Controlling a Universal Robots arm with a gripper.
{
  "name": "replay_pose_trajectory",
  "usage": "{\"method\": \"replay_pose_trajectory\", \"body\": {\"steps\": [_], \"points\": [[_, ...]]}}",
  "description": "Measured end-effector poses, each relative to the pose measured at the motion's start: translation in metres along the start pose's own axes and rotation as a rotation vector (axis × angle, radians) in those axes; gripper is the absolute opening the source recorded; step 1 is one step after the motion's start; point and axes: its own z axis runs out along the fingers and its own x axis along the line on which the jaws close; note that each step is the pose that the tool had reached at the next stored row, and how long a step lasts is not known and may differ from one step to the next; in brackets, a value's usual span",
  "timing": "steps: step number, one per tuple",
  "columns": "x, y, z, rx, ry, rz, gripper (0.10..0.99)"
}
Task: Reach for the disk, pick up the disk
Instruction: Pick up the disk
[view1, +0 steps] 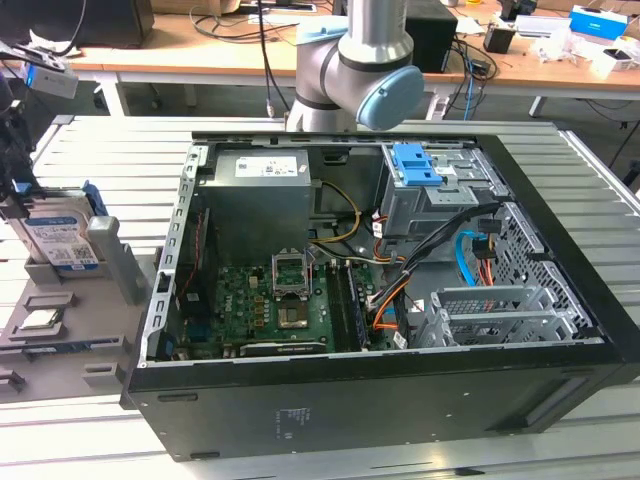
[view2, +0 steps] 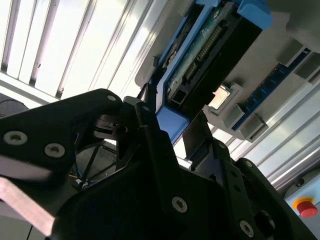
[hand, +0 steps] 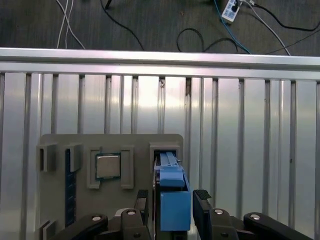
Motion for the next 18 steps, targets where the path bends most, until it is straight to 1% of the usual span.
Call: {"method": "replay_pose_trajectory", "body": {"steps": [2,11,13,17,18], "points": [[-0.0001,-0.0001,0.0043,0.000,0.0006,0.002,0.482],[-0.0002,-0.0006,0.0170,0.000,0.0018,0.003,0.482],[-0.0002,-0.0006,0.0184,0.000,0.0020,0.003,0.482],[-0.0002,-0.0006,0.0185,0.000,0.0019,0.003,0.482],[-0.0002,-0.0006,0.0185,0.000,0.0020,0.003,0.467]]}}
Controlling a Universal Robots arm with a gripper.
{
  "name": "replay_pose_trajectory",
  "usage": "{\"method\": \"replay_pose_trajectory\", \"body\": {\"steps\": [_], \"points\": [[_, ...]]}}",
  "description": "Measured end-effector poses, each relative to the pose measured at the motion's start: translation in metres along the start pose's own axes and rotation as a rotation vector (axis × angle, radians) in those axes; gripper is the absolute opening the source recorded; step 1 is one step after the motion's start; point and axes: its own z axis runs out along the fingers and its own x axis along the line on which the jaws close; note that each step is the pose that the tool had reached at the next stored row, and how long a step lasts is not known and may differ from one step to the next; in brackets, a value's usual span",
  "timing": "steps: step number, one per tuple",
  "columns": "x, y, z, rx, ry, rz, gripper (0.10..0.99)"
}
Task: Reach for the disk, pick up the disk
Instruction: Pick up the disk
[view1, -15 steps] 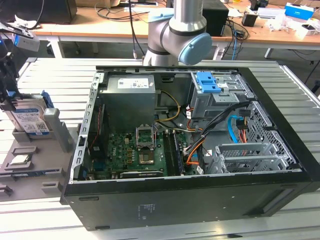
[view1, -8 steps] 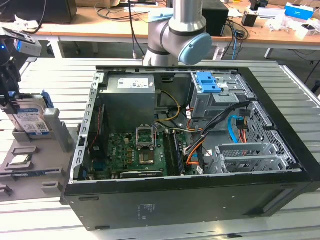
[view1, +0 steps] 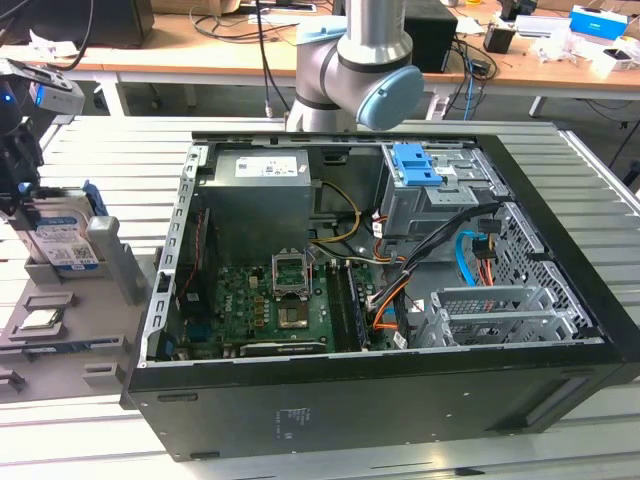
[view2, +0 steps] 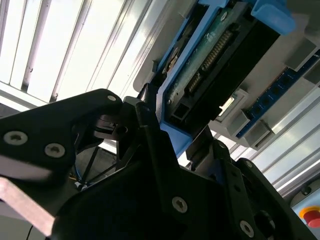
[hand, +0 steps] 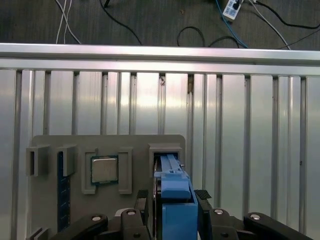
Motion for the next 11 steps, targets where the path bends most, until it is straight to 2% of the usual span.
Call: {"method": "replay_pose_trajectory", "body": {"steps": [1,3,11], "points": [[0.0000,0.0000,0.0000,0.000,0.0001,0.000,0.467],[0.0000,0.0000,0.0001,0.000,0.0000,0.000,0.365],[0.0000,0.0000,0.0001,0.000,0.0000,0.000,0.365]]}}
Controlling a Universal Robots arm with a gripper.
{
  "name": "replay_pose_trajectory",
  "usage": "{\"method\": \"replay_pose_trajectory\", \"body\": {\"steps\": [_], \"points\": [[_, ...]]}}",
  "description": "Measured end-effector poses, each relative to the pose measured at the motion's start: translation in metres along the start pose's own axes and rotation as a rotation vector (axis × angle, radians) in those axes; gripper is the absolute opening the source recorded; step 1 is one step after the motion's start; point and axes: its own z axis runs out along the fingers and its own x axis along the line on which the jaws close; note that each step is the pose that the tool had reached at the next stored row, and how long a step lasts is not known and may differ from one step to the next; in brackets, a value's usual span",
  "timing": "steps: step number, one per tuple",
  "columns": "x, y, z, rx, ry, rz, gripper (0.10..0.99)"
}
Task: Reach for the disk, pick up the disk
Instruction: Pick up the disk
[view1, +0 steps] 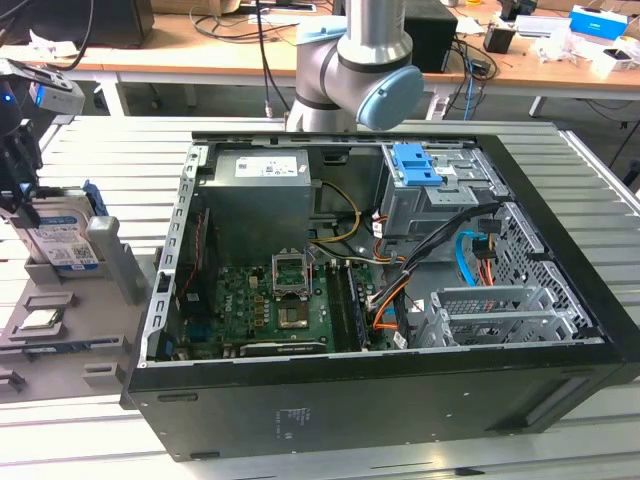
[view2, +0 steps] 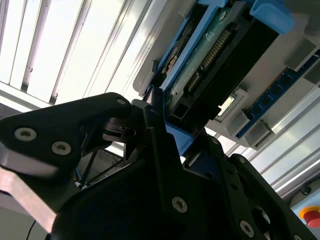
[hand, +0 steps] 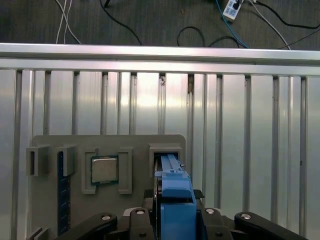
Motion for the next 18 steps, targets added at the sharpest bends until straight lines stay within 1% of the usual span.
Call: {"method": "replay_pose_trajectory", "body": {"steps": [8,10,18], "points": [[0.0000,0.0000,-0.0008,0.000,-0.0003,0.000,0.365],[-0.0001,0.0002,-0.0052,0.000,0.0000,0.000,0.365],[-0.0007,0.0004,-0.0164,0.000,0.0001,0.000,0.365]]}}
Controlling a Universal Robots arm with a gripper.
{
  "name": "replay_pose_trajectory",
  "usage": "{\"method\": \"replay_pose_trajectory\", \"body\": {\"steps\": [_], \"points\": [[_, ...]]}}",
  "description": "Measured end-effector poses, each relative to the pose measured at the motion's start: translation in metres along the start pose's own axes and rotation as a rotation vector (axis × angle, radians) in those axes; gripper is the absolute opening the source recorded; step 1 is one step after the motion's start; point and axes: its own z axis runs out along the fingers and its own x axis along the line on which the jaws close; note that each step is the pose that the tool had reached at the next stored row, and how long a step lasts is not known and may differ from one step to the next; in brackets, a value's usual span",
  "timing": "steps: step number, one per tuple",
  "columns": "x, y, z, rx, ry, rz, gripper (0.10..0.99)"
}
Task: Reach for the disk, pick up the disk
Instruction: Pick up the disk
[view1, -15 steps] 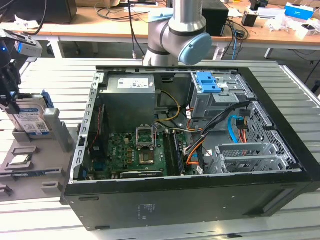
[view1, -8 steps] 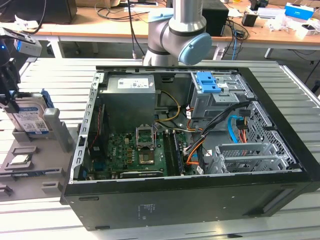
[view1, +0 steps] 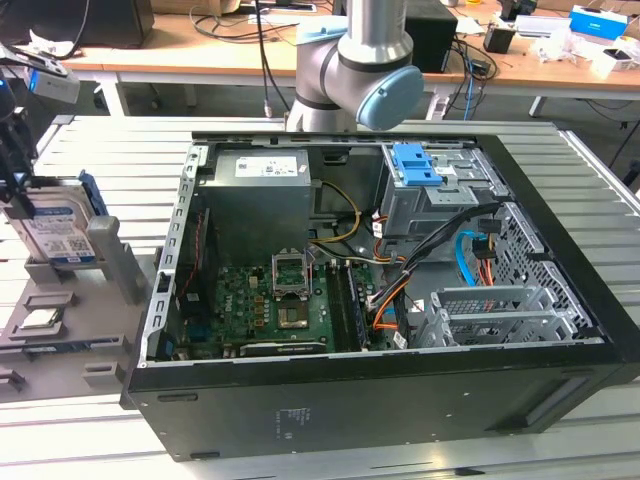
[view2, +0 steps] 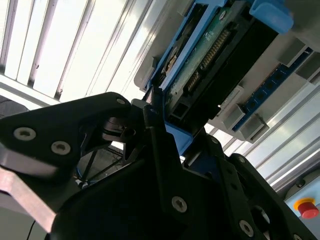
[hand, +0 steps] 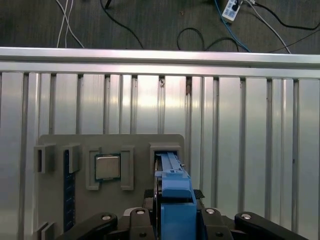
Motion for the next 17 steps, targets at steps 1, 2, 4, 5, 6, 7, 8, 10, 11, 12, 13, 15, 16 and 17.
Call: {"method": "replay_pose_trajectory", "body": {"steps": [1,2,4,5,6,7,8,10,11,12,13,15,16,17], "points": [[0.0000,0.0000,-0.0007,0.000,0.0000,0.000,0.365],[-0.0001,0.0000,-0.0016,0.000,0.0000,0.000,0.365],[-0.0003,0.0001,-0.0056,0.000,0.0000,0.000,0.365],[-0.0004,0.0002,-0.0081,0.000,-0.0001,0.000,0.365],[-0.0005,0.0002,-0.0105,0.000,0.0000,0.000,0.365],[-0.0006,0.0002,-0.0125,0.000,0.0000,0.000,0.365],[-0.0009,0.0003,-0.0161,0.000,0.0000,0.000,0.365],[-0.0012,0.0002,-0.0213,0.000,0.0000,0.000,0.365],[-0.0014,0.0002,-0.0234,0.000,0.0000,0.000,0.365],[-0.0015,0.0002,-0.0247,0.000,0.0001,0.000,0.365],[-0.0016,0.0002,-0.0262,0.000,0.0000,0.000,0.365],[-0.0018,0.0002,-0.0299,0.000,0.0001,0.000,0.365],[-0.0023,0.0001,-0.0403,0.000,0.0001,0.000,0.365],[-0.0027,0.0001,-0.0510,0.000,0.0000,0.000,0.365]]}}
